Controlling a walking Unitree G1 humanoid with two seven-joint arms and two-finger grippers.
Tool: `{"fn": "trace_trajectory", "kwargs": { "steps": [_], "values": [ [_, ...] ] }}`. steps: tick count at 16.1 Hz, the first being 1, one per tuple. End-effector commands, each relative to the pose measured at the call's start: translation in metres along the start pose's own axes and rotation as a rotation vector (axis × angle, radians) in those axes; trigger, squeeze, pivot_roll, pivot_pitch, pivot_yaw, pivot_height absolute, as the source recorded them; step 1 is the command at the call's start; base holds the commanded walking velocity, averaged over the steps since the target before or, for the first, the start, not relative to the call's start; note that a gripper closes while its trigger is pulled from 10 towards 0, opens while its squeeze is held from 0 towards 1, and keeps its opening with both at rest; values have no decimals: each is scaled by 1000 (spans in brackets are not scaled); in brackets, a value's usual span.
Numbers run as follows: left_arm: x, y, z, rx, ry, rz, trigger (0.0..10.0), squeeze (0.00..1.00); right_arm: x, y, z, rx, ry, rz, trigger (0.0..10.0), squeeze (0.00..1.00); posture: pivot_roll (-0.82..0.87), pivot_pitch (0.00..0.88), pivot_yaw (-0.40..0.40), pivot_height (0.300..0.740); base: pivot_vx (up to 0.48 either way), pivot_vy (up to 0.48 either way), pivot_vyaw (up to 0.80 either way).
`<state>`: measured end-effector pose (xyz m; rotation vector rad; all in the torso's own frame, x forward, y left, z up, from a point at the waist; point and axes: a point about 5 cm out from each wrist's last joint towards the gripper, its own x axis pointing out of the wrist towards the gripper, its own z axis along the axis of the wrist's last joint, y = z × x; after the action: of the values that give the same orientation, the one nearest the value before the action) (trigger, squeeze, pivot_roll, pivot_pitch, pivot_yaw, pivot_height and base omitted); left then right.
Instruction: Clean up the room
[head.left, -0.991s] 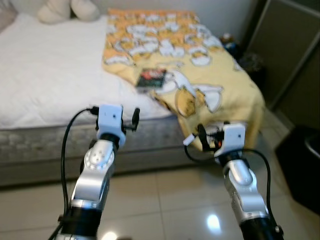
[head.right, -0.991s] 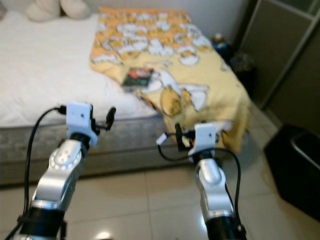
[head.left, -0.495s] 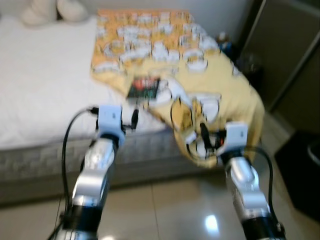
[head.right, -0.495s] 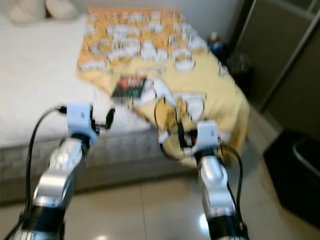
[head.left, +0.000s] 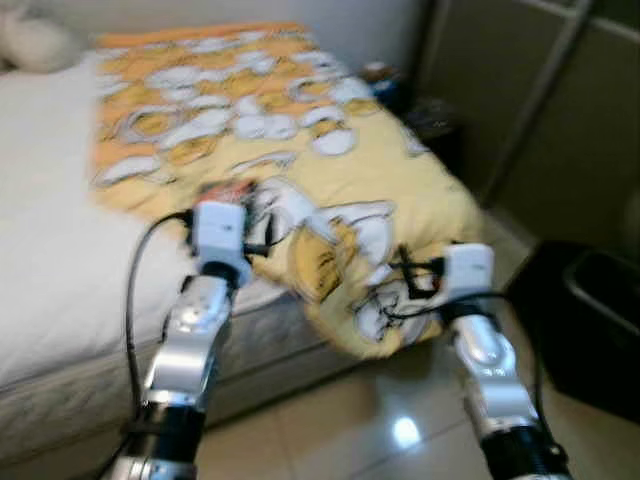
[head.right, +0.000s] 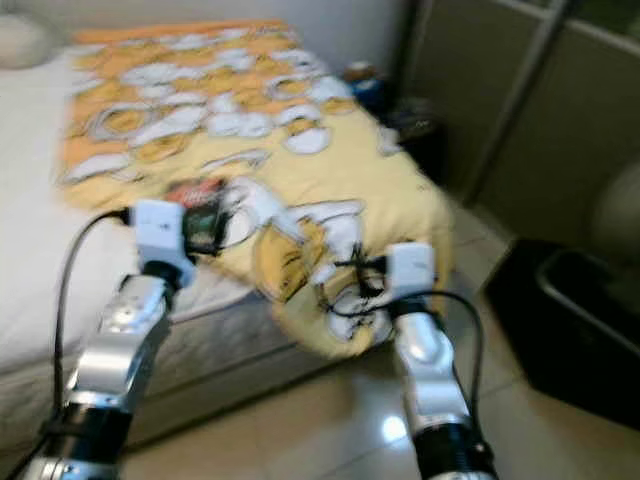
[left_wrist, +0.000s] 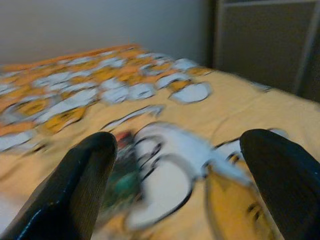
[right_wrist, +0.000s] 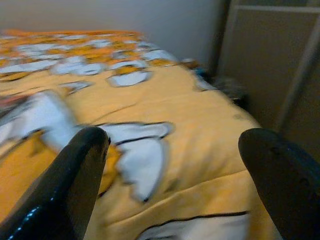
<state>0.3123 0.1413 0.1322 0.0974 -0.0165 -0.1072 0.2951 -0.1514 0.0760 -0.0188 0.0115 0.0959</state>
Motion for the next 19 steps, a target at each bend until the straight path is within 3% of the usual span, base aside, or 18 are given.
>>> {"fn": "trace_trajectory", "kwargs": {
  "steps": [1,4,15,19],
  "values": [
    [0,12,-1,19,3,29,10000,0,4,11,5,14,-23,27,10000,0,30,0,-2,740,480,0,0],
    [1,13,-1,7,7,28,10000,0,4,12,5,9,-27,30,10000,0,31,0,0,740,404,126,0],
    [5,11,-3,5,37,-18,10000,0,2,14,4,18,-34,52,10000,0,27,0,7,740,0,478,0],
    [8,11,-4,32,48,-19,10000,0,1,14,3,19,-33,49,10000,0,18,0,9,740,0,0,0]
  ]
}}
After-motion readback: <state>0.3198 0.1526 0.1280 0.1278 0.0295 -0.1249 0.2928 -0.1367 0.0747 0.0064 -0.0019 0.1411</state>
